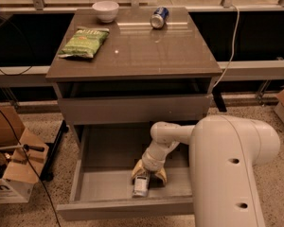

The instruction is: Pick blue plastic bottle from middle drawer and place on counter

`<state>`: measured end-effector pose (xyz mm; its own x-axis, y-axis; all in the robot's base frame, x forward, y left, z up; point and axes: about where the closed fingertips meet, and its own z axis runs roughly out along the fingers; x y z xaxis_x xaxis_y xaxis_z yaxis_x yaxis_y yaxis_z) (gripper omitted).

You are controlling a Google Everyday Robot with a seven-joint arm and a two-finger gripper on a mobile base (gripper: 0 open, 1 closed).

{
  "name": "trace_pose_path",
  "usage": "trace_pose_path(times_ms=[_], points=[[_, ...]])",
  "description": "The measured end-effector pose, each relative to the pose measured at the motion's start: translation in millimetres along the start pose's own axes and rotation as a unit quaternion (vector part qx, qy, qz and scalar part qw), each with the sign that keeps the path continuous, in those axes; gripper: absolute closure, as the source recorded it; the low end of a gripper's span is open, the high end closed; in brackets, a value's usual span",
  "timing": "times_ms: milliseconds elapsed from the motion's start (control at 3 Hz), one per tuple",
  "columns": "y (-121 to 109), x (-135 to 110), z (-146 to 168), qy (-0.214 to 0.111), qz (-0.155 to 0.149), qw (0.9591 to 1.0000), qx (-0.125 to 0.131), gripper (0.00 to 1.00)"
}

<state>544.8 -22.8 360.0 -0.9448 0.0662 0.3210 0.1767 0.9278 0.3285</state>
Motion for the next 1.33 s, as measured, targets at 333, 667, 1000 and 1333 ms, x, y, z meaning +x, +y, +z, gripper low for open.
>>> trace_pose_path(times_ms=[333, 667, 1000, 1333], points=[[2.3, 2.3, -6.3, 0.0, 0.0, 1.0, 0.0, 0.66], [2.5, 2.4, -6.7, 0.0, 0.0, 1.0, 0.0, 0.89], [2.3, 12.3, -37.5, -0.03, -0.014, 0.9993, -0.018, 1.0], [20.9, 41.9, -122.7, -0.105, -0.085, 0.9834, -0.121, 1.0]])
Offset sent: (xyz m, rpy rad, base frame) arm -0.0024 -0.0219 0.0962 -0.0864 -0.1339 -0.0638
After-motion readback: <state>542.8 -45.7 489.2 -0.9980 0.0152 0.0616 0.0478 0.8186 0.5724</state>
